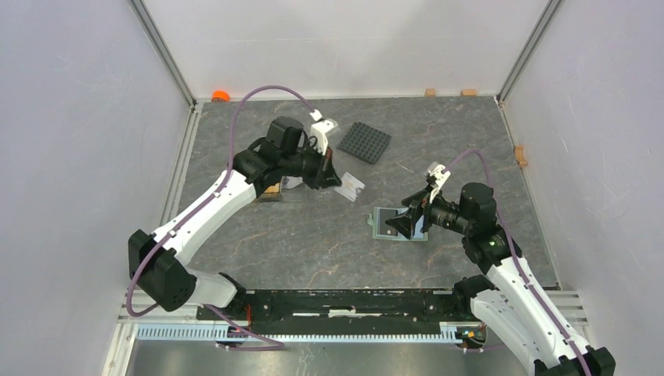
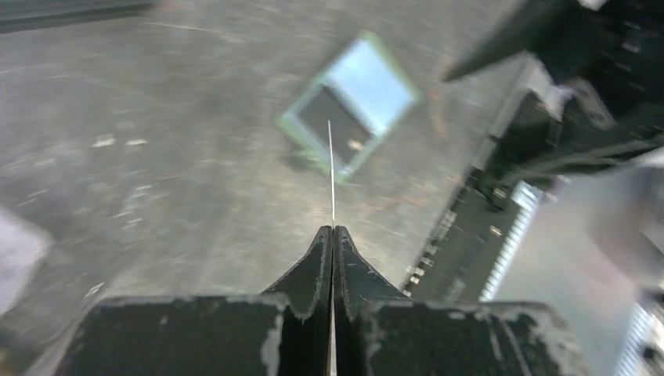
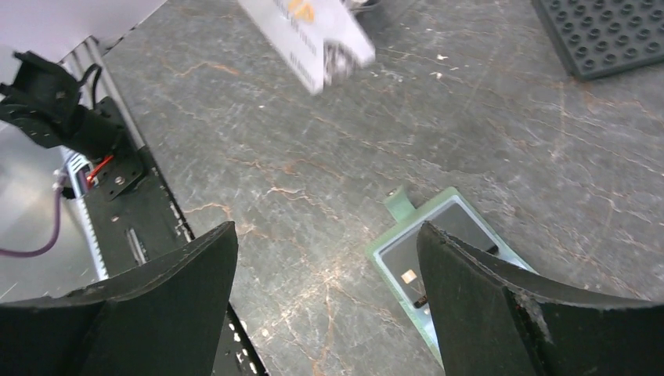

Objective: Put the credit cards into the card holder
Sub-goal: Insert the credit card into the card holder.

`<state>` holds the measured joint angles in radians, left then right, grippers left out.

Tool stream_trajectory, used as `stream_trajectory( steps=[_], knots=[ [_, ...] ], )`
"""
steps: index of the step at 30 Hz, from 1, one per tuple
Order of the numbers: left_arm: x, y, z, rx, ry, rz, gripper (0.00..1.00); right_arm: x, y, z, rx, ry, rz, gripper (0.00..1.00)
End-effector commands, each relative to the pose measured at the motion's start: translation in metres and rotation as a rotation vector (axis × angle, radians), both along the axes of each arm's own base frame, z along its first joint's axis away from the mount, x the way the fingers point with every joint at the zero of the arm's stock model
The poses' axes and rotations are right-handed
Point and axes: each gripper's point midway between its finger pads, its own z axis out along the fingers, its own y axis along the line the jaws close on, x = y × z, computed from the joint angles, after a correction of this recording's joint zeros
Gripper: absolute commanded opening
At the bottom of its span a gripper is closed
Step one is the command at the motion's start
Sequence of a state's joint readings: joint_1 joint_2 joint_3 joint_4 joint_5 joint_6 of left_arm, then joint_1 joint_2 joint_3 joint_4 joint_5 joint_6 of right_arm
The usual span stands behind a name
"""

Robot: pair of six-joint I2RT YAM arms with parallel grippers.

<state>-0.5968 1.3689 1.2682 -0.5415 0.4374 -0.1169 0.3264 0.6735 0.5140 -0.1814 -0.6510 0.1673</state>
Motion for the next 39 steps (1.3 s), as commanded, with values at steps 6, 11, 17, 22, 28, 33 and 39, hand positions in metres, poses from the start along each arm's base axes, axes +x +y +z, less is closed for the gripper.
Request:
stream_trajectory(
  steps=[6, 11, 17, 22, 28, 33, 39],
  knots=[
    [-0.102, -0.058, 0.017, -0.245, 0.237, -0.539, 0.02, -0.021, 0.019, 0.031, 0.08, -0.06, 0.187, 0.86],
    [-0.11, -0.062, 0.014, -0.237, 0.253, -0.569, 0.02, -0.041, 0.031, 0.033, 0.132, -0.012, 0.32, 0.66],
    [-0.112, -0.07, 0.011, -0.255, 0.283, -0.571, 0.02, -0.05, 0.036, 0.036, 0.171, 0.0, 0.377, 0.24],
    [-0.108, -0.072, 0.015, -0.267, 0.255, -0.549, 0.02, -0.06, 0.038, 0.039, 0.193, -0.006, 0.424, 0.13],
    [-0.098, -0.074, 0.021, -0.278, 0.209, -0.492, 0.28, -0.06, 0.038, 0.046, 0.204, -0.026, 0.413, 0.0],
    [-0.087, -0.07, 0.038, -0.326, 0.094, -0.379, 0.85, -0.034, 0.03, 0.068, 0.239, -0.093, 0.207, 0.0],
    [-0.095, -0.061, 0.071, -0.628, -0.061, -0.245, 0.98, -0.031, 0.026, 0.106, 0.454, -0.126, 0.116, 0.0]
  ],
)
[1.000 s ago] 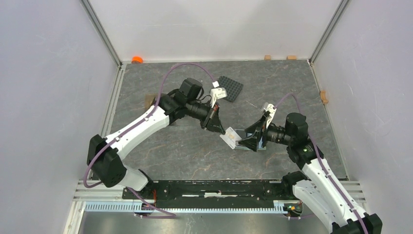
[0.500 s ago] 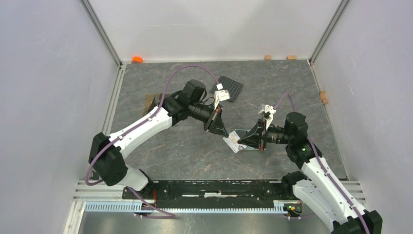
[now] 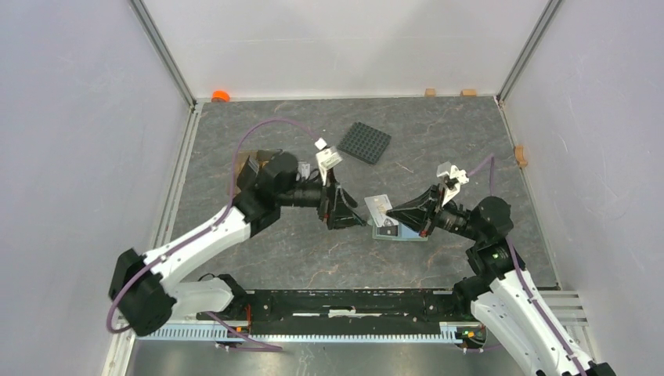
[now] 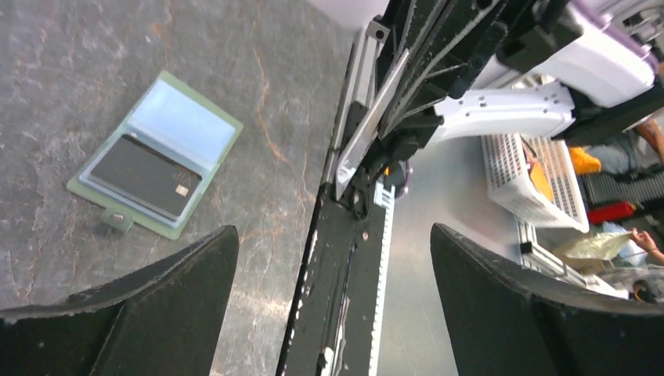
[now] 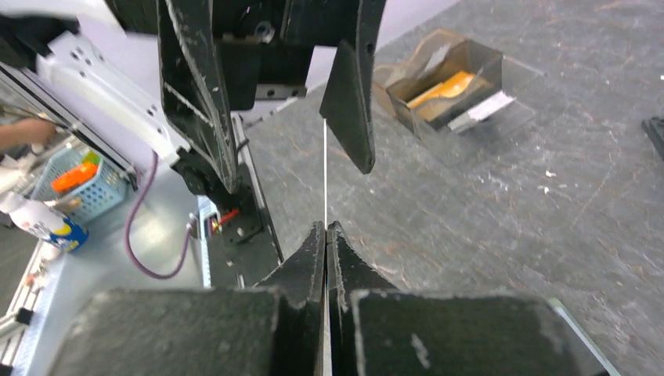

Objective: Put the credit cards into the card holder
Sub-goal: Insert the credit card into the card holder.

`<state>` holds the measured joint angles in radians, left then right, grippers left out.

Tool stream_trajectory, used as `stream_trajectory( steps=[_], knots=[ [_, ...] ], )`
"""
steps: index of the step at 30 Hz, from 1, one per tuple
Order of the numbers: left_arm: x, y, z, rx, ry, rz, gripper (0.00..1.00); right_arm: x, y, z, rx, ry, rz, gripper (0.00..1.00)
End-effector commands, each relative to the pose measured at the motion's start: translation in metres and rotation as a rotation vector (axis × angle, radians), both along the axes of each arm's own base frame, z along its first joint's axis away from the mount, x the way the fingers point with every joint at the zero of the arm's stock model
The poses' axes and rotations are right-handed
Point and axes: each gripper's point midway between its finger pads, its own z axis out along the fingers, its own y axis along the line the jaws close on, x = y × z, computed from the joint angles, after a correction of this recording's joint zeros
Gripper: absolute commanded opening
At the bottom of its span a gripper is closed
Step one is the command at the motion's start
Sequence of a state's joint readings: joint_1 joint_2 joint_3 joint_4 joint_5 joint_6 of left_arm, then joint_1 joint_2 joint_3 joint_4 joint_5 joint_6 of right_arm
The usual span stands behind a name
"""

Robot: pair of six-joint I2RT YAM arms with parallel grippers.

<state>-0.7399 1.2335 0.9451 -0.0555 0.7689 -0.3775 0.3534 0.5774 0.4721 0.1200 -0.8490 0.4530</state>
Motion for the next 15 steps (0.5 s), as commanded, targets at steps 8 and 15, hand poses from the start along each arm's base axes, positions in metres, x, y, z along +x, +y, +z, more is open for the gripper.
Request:
stream_trajectory(
  steps=[8, 15],
  knots=[
    [-0.024, -0.022, 0.074, -0.455, -0.012, 0.091, 0.93, -0.01, 0.0, 0.061, 0.273, -0.034, 0.001, 0.0],
    [-0.027, -0.031, 0.08, -0.479, -0.014, 0.096, 0.51, -0.014, 0.001, 0.062, 0.296, -0.021, 0.021, 0.0]
  ],
)
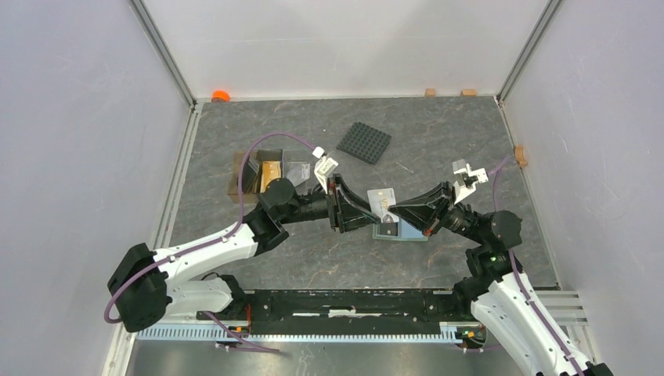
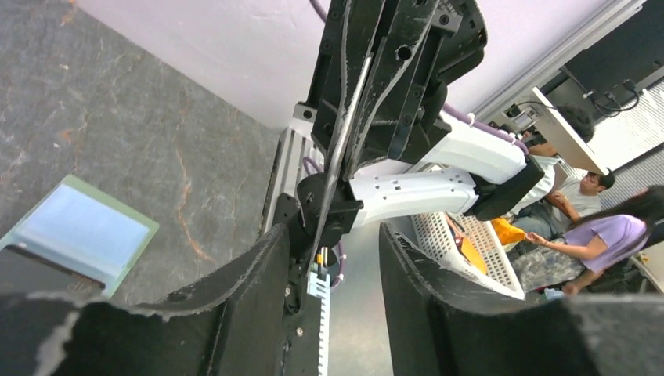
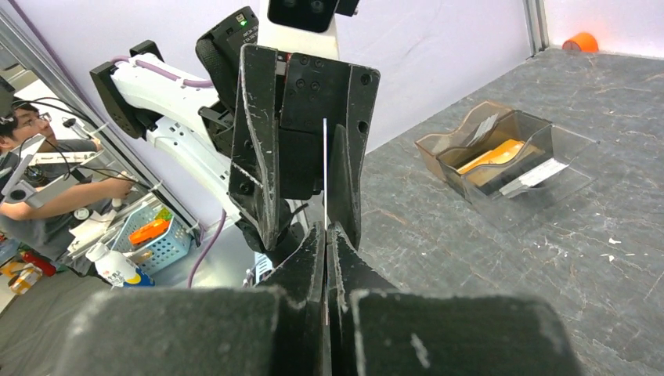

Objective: Put the credit cards into the card holder
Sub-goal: Insert the credit card into the card holder.

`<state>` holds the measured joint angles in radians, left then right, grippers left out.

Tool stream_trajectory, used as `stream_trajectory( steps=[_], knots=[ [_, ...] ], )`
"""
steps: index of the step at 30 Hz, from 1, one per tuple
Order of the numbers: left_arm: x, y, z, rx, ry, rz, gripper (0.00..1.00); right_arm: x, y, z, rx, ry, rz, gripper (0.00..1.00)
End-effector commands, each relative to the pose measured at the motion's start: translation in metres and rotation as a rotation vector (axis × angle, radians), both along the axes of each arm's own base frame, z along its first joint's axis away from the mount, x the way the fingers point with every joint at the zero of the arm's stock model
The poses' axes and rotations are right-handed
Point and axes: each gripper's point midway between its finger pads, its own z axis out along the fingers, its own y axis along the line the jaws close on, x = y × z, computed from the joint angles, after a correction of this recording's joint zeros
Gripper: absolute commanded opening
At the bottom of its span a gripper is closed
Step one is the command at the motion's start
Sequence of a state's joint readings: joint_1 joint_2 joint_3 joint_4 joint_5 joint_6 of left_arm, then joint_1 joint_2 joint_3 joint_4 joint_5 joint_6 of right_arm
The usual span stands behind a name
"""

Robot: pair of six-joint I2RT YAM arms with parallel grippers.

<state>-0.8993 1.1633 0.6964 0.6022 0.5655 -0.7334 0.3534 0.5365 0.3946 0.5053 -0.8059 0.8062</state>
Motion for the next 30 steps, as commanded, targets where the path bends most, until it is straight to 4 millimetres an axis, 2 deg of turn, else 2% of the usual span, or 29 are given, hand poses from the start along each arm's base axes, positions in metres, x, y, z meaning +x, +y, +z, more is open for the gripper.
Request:
stream_trajectory(
  steps=[1, 8, 9, 10, 12, 13, 15, 18, 20, 22, 26, 30],
  knots=[
    [0.004, -0.002, 0.033, -0.119, -0.025, 0.034, 0.44, -0.004, 0.0, 0.008, 0.031, -0.018, 0.014, 0.0],
    [0.013, -0.009, 0.02, -0.095, 0.056, 0.064, 0.06, 0.008, -0.002, -0.015, -0.075, 0.022, -0.043, 0.0],
    [0.014, -0.01, 0.018, -0.088, 0.062, 0.063, 0.02, 0.01, -0.003, -0.018, -0.098, 0.023, -0.058, 0.03],
    [0.016, -0.012, 0.014, -0.075, 0.065, 0.066, 0.02, 0.015, -0.005, -0.025, -0.134, 0.049, -0.087, 0.09],
    [0.019, -0.013, 0.007, -0.044, 0.063, 0.08, 0.02, 0.027, -0.012, -0.037, -0.216, 0.073, -0.164, 0.3],
    [0.022, -0.013, 0.003, -0.023, 0.061, 0.095, 0.02, 0.036, -0.02, -0.046, -0.27, 0.107, -0.231, 0.45],
    [0.032, -0.014, -0.012, 0.05, 0.074, 0.142, 0.02, 0.054, -0.042, -0.069, -0.388, 0.196, -0.387, 0.67],
    [0.046, -0.014, -0.046, 0.194, 0.113, 0.204, 0.02, 0.073, -0.086, -0.112, -0.581, 0.34, -0.63, 0.83],
    [0.049, -0.019, -0.069, 0.284, 0.144, 0.196, 0.02, 0.077, -0.11, -0.14, -0.682, 0.409, -0.741, 0.89],
    [0.051, -0.023, -0.093, 0.369, 0.189, 0.183, 0.02, 0.078, -0.125, -0.165, -0.751, 0.465, -0.792, 0.91],
    [0.057, -0.028, -0.131, 0.47, 0.268, 0.197, 0.02, 0.075, -0.143, -0.209, -0.832, 0.565, -0.822, 0.92],
    [0.058, -0.04, -0.155, 0.482, 0.344, 0.176, 0.02, 0.075, -0.155, -0.239, -0.878, 0.623, -0.822, 0.92]
  ],
)
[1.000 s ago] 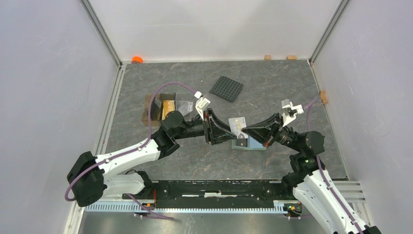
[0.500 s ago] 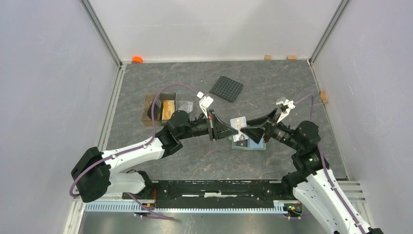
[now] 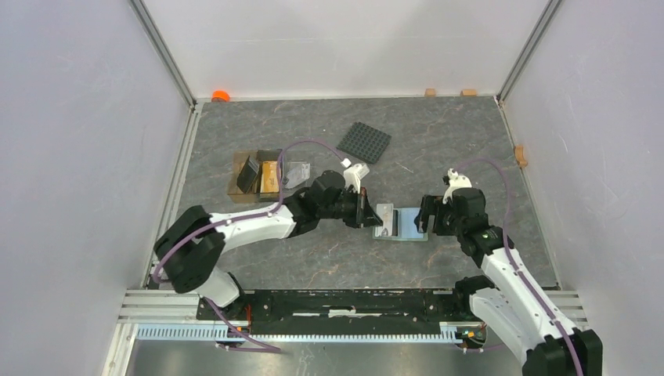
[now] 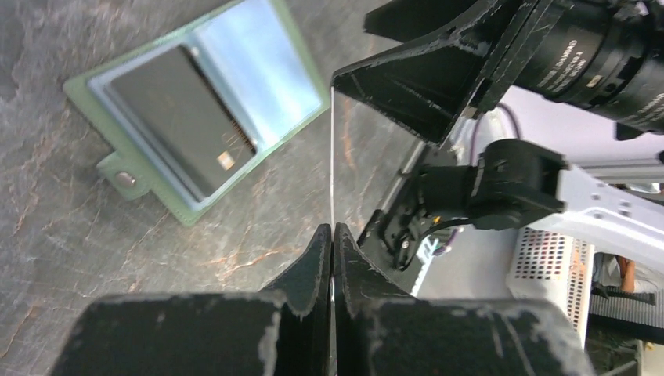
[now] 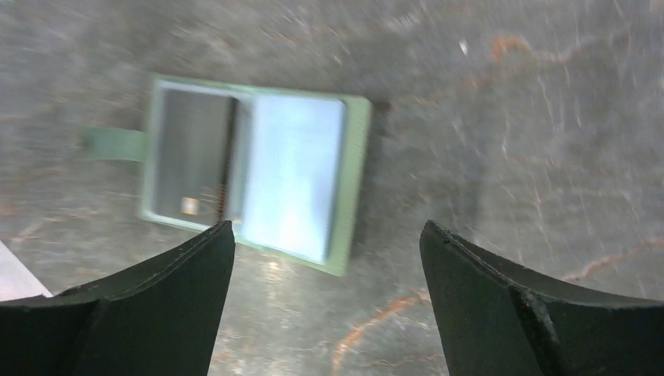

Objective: Put the credit cards into the card holder
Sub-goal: Insert the credit card into the card holder.

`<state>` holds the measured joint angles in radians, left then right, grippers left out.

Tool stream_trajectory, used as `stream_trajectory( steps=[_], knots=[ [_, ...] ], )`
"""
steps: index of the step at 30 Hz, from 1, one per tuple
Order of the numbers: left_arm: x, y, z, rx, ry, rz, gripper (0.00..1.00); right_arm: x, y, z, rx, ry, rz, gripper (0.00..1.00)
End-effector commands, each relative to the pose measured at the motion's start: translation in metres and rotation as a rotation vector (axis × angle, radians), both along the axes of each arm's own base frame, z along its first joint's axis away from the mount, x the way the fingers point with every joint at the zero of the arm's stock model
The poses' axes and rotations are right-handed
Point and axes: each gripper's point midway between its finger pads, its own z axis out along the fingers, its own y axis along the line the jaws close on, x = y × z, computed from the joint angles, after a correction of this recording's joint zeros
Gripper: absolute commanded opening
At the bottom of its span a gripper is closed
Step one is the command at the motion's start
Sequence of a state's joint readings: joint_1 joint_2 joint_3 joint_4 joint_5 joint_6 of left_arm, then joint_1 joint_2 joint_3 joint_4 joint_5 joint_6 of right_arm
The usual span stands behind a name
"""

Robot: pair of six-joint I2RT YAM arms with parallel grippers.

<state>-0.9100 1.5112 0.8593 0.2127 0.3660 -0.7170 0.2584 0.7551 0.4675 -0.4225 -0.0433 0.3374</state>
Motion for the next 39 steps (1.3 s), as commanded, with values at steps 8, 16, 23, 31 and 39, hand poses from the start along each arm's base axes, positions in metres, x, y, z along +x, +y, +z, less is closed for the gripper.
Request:
stream_trajectory(
  steps=[8, 16, 23, 31, 39],
  knots=[
    [0.003, -0.027, -0.038, 0.008, 0.122, -0.039, 0.02, -0.001, 0.0, -0.043, 0.028, 0.079, 0.094, 0.84],
    [0.003, -0.028, -0.05, 0.045, 0.135, -0.053, 0.02, -0.006, 0.004, -0.06, 0.067, 0.141, 0.123, 0.69],
    [0.006, -0.026, -0.062, 0.1, 0.145, -0.056, 0.02, -0.007, 0.009, -0.064, 0.108, 0.155, 0.134, 0.55],
    [0.012, -0.024, -0.073, 0.101, 0.208, -0.027, 0.02, -0.014, 0.012, -0.078, 0.149, 0.215, 0.122, 0.24],
    [0.014, -0.028, -0.082, 0.076, 0.306, -0.047, 0.02, -0.017, 0.011, -0.081, 0.142, 0.224, 0.119, 0.06]
  ],
)
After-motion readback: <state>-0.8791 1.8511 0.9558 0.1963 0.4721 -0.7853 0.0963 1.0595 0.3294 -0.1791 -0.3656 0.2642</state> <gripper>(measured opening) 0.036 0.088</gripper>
